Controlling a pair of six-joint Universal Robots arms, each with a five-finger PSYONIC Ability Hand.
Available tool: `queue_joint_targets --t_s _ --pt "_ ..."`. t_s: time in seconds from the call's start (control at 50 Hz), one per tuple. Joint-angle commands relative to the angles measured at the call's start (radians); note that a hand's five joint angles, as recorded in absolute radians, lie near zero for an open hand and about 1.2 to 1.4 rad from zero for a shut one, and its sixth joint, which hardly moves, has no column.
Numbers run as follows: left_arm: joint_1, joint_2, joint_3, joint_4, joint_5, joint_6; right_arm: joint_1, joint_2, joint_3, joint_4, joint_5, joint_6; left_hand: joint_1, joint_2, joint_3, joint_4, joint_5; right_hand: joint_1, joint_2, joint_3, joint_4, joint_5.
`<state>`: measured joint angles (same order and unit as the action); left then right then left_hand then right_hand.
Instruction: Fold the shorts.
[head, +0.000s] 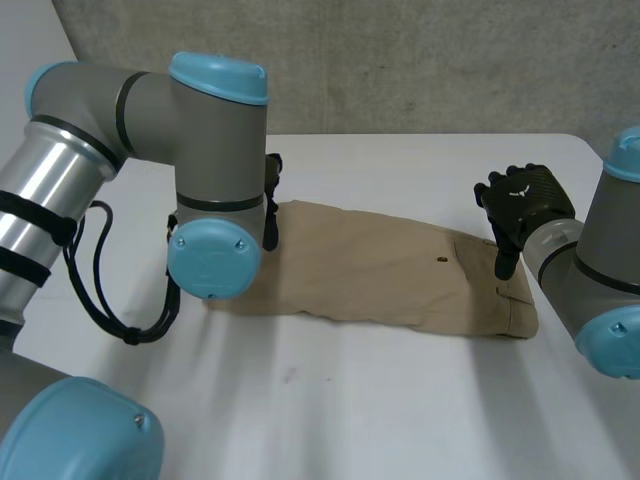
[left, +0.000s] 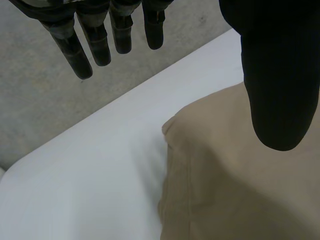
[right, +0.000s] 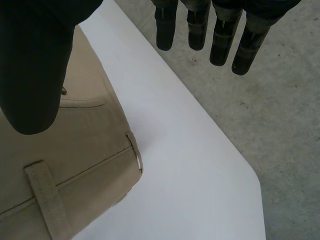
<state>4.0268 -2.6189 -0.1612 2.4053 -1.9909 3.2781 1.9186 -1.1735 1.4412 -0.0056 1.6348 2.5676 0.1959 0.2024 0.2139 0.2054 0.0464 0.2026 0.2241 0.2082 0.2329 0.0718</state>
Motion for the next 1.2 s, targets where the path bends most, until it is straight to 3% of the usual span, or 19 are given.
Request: queue_joint_targets --t_s 0.02,0.12,0.2,0.22,0.28,0.36,0.7,0.8,0.96,1.06,1.2 --pt "-0.031 0.098 -0.191 0.008 -0.020 -0.049 0.003 0.000 0.011 -0.001 -0.001 0.000 -0.021 -0.027 -0.039 -0.030 -0.046 -0.028 -0.050 -0.034 -0.058 -0.072" --pt "-0.049 0.242 -0.496 0.173 -0.017 -0.051 0.008 0.000 0.018 -0.002 -0.001 0.000 -0.021 -0.027 -0.039 -0.030 -0.046 -0.028 -0.050 -0.034 -0.058 -0.072" --pt "-0.046 0.422 -0.835 0.498 -0.008 -0.035 0.011 0.000 0.022 -0.002 -0.001 0.000 -0.009 -0.015 -0.027 -0.018 -0.034 -0.028 -0.050 -0.034 -0.058 -0.072" --pt "-0.040 0.484 -0.954 0.626 0.006 -0.014 0.016 0.000 0.025 -0.002 -0.001 -0.001 -0.006 -0.012 -0.024 -0.015 -0.031 -0.028 -0.050 -0.034 -0.058 -0.072" --pt "-0.031 0.563 -1.121 0.831 0.070 0.075 0.029 0.000 0.031 -0.002 -0.003 0.000 -0.009 -0.015 -0.027 -0.018 -0.034 -0.028 -0.050 -0.034 -0.058 -0.072" --pt "-0.002 0.568 -1.237 0.948 0.116 0.178 0.034 0.000 0.041 -0.001 -0.015 0.000 -0.015 -0.021 -0.033 -0.024 -0.040 -0.028 -0.050 -0.034 -0.058 -0.072" --pt "0.086 0.671 -1.457 0.989 0.164 0.154 -0.029 -0.077 0.254 -0.036 -0.038 0.098 -0.021 -0.028 -0.039 -0.031 -0.046 0.012 -0.010 0.006 -0.019 -0.032" --pt "0.104 0.698 -1.512 1.029 0.196 0.124 -0.078 -0.074 0.315 -0.100 -0.110 0.195 -0.018 -0.024 -0.036 -0.027 -0.043 0.073 0.051 0.067 0.043 0.029" --pt "0.104 0.701 -1.528 1.045 0.199 0.124 -0.124 0.020 0.317 -0.206 -0.147 0.244 -0.021 -0.027 -0.039 -0.030 -0.046 0.361 0.339 0.355 0.330 0.317" --pt "0.106 0.701 -1.531 1.046 0.199 0.124 -0.156 0.045 0.312 -0.221 -0.142 0.227 -0.021 -0.028 -0.039 -0.031 -0.046 1.192 1.170 1.186 1.161 1.148" --pt "0.106 0.709 -1.537 1.045 0.199 0.123 -0.230 0.037 0.315 -0.209 -0.156 0.152 -0.021 -0.028 -0.039 -0.031 -0.046 1.194 1.172 1.188 1.163 1.150"
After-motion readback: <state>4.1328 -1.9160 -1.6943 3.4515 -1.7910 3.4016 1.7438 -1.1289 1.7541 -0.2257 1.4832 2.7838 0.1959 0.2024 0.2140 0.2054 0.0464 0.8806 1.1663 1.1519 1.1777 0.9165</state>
